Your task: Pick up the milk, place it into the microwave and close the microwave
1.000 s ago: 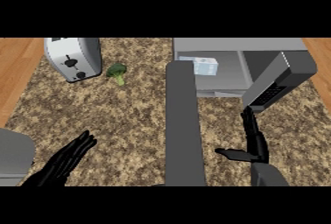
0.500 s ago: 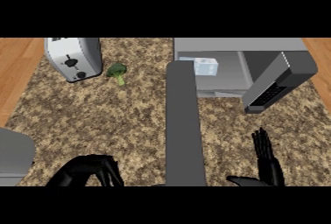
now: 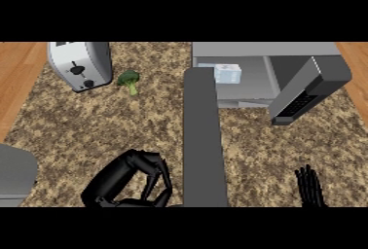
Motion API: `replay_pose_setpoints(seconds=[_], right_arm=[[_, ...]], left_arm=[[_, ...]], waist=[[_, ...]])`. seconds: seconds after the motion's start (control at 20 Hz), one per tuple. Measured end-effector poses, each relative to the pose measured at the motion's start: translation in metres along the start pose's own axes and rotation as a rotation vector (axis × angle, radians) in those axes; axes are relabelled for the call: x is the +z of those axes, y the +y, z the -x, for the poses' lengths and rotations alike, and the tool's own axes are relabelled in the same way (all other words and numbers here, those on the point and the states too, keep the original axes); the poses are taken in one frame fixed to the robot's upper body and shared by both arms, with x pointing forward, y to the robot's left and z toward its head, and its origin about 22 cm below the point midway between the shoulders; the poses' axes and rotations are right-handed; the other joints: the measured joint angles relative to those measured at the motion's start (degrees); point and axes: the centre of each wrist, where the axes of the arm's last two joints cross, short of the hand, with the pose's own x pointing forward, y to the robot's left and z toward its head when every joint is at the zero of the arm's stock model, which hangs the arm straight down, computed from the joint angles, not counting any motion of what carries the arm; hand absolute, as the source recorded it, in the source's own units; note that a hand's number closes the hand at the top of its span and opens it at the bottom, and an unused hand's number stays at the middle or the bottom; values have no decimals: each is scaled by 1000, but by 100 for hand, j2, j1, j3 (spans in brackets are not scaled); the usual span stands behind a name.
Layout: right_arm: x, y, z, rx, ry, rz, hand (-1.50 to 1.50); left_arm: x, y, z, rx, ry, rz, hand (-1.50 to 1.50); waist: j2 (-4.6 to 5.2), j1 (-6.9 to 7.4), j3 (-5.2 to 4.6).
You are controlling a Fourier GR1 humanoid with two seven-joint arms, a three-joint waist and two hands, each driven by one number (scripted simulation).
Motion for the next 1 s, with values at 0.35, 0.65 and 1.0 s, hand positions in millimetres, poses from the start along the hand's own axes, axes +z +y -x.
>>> replay_pose_setpoints(seconds=[0.35,0.65,1.0], right_arm=[[20,-16,-22,12,-20,10,-150],[37,-21,-36,4,-37,-13,-150],[19,-16,-61,-50,-125,-92,-150]], left_arm=[[-45,-34,15,-29,22,155,150],[-72,-76,34,-110,39,216,150],[-97,-106,40,-101,102,207,150]], waist=[[-6,-1,2],[4,-57,0],[27,-292,-11]])
